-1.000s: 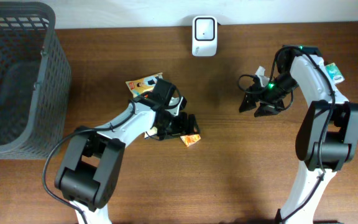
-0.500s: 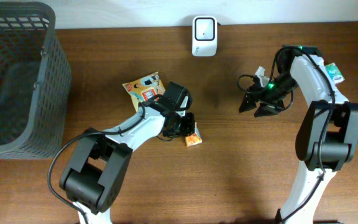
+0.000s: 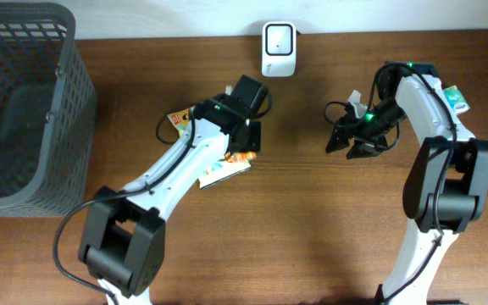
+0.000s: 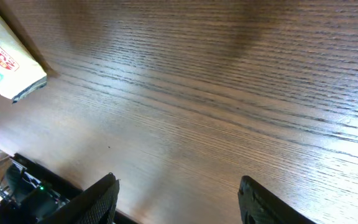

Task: Scan the item barcode
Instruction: 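Carry the orange pack with the left gripper toward the scanner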

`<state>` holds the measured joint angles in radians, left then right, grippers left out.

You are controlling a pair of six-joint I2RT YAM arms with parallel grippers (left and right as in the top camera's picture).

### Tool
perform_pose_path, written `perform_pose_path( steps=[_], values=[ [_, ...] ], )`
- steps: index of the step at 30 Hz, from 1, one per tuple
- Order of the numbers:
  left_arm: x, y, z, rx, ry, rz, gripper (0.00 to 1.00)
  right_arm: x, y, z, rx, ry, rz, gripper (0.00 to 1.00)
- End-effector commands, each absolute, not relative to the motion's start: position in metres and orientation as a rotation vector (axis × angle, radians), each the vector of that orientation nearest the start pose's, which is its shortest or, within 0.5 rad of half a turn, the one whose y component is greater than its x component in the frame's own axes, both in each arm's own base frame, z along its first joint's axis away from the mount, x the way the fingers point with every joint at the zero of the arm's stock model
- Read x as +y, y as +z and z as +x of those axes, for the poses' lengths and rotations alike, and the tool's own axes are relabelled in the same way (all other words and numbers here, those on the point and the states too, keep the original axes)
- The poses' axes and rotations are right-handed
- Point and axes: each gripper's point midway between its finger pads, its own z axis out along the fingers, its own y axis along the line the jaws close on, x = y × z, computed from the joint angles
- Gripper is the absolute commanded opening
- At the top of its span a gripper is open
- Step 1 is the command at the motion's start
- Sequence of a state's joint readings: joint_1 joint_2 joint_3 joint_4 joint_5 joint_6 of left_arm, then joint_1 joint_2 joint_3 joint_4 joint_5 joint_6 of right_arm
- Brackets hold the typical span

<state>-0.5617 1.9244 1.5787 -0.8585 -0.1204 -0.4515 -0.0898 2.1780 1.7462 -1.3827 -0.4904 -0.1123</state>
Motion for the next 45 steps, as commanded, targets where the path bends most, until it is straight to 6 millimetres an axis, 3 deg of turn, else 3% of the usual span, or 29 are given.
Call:
perform_pose_path(
  steps=[1, 3, 5, 9, 16, 19, 21, 25, 29, 32, 37, 40, 43, 45],
  values=[
    [-0.187, 0.147, 0.418, 2.477, 0.378, 0.137, 0.02, 0.049, 0.066, 0.369, 3.212, 0.830, 0.038, 0.62],
    [-0.196, 0.155, 0.428, 2.378, 0.447, 0.169, 0.04, 0.049, 0.066, 0.369, 3.213, 0.830, 0.038, 0.62],
    [-0.215, 0.150, 0.436, 2.337, 0.436, 0.242, 0.05, 0.049, 0.067, 0.368, 3.220, 0.833, 0.042, 0.62],
    [-0.250, 0.113, 0.449, 2.293, 0.469, 0.447, 0.09, 0.049, 0.068, 0.362, 3.241, 0.841, 0.049, 0.63],
    [-0.265, 0.062, 0.451, 2.309, 0.520, 0.567, 0.17, 0.048, 0.068, 0.359, 3.256, 0.836, 0.051, 0.62],
    [-0.279, 0.055, 0.442, 2.316, 0.489, 0.615, 0.33, 0.045, 0.067, 0.359, 3.265, 0.806, 0.050, 0.63],
    [-0.291, 0.052, 0.435, 2.321, 0.448, 0.648, 0.53, 0.040, 0.067, 0.358, 3.269, 0.800, 0.067, 0.66],
    [-0.300, 0.053, 0.429, 2.311, 0.439, 0.670, 0.70, 0.027, 0.069, 0.357, 3.260, 0.826, 0.144, 0.66],
    [-0.303, 0.061, 0.432, 2.306, 0.432, 0.664, 0.70, 0.014, 0.071, 0.355, 3.244, 0.874, 0.230, 0.66],
    [-0.305, 0.080, 0.434, 2.310, 0.437, 0.667, 0.68, 0.012, 0.072, 0.356, 3.234, 0.888, 0.245, 0.66],
    [-0.296, 0.138, 0.445, 2.318, 0.393, 0.531, 0.65, 0.021, 0.077, 0.360, 3.193, 0.976, 0.255, 0.65],
    [-0.275, 0.172, 0.451, 2.356, 0.326, 0.431, 0.65, 0.028, 0.080, 0.365, 3.151, 1.042, 0.249, 0.45],
    [-0.250, 0.178, 0.454, 2.424, 0.283, 0.400, 0.65, 0.039, 0.082, 0.370, 3.123, 1.073, 0.206, 0.26],
    [-0.220, 0.173, 0.459, 2.488, 0.285, 0.277, 0.68, 0.057, 0.084, 0.376, 3.091, 1.109, 0.142, 0.04]
  ],
)
